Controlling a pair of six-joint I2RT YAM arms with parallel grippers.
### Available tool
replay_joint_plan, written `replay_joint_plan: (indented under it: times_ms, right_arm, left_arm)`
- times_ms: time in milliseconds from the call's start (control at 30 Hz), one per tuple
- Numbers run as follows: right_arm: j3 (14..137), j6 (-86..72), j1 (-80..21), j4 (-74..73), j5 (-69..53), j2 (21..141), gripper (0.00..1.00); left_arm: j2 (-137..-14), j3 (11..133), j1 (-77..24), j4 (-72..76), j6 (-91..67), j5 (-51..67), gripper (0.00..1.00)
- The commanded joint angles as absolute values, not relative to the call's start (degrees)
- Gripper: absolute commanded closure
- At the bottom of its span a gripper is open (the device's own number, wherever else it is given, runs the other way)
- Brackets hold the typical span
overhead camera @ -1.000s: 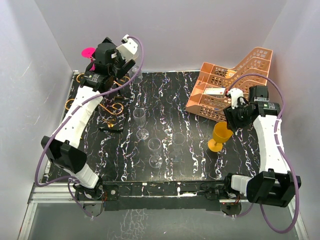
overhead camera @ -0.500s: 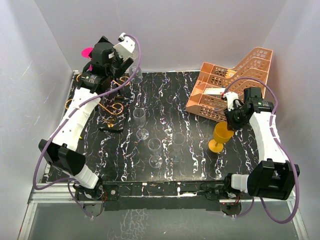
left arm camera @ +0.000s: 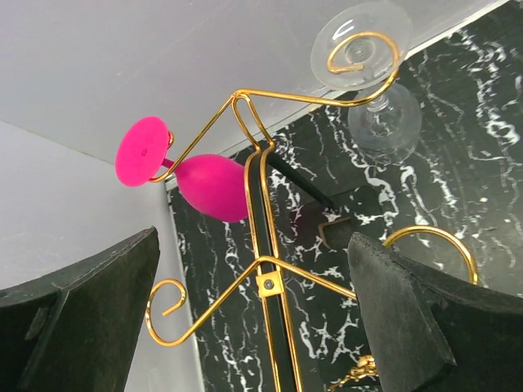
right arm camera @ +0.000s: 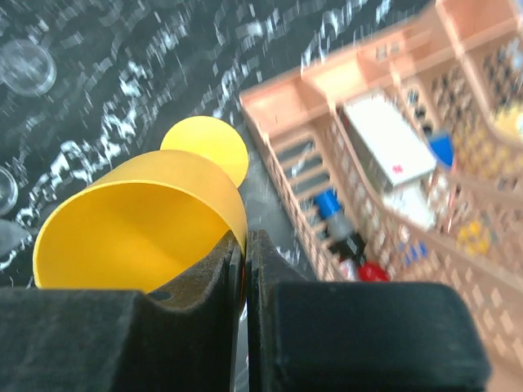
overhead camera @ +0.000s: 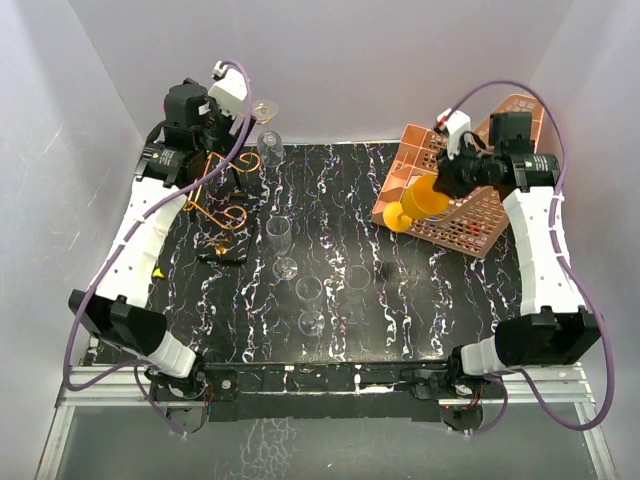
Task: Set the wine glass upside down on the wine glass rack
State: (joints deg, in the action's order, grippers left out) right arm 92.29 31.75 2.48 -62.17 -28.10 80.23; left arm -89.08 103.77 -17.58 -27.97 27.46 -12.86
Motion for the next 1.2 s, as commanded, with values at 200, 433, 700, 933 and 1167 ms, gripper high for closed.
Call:
replay_joint_plan:
  times_ms: [200,433,700,933,1167]
  right_arm:
    - [116.10,19.73,-5.64,-49.58,-37.10,91.89,0.92]
    - [120.72,7.59,-6.22,-34.88,-38.80,94.89,0.92]
    - [115.82,-2.84,-6.25,-20.18,-40.43,93.38,0.92]
    - [114.02,-9.02,-7.03,-17.37,-44.86,92.99,0.92]
    - [112.60,-9.58,-7.95,-17.00,-45.44,91.78,0.92]
  left_arm:
    - [-82.42,105.82,-15.69,-32.37,16.76,1.43,0.03]
    - [-85.87,109.05,-15.65,-31.98,5.23,13.90,0.03]
    - [-93.38,113.01,-15.66,-24.70,-12.70,32.72,0.09]
    - [-95.64,110.09,-16.07,-15.60,-24.43,40.46,0.19]
    - [-95.90,108.49,-16.82,-12.74,-26.89,41.51,0.34]
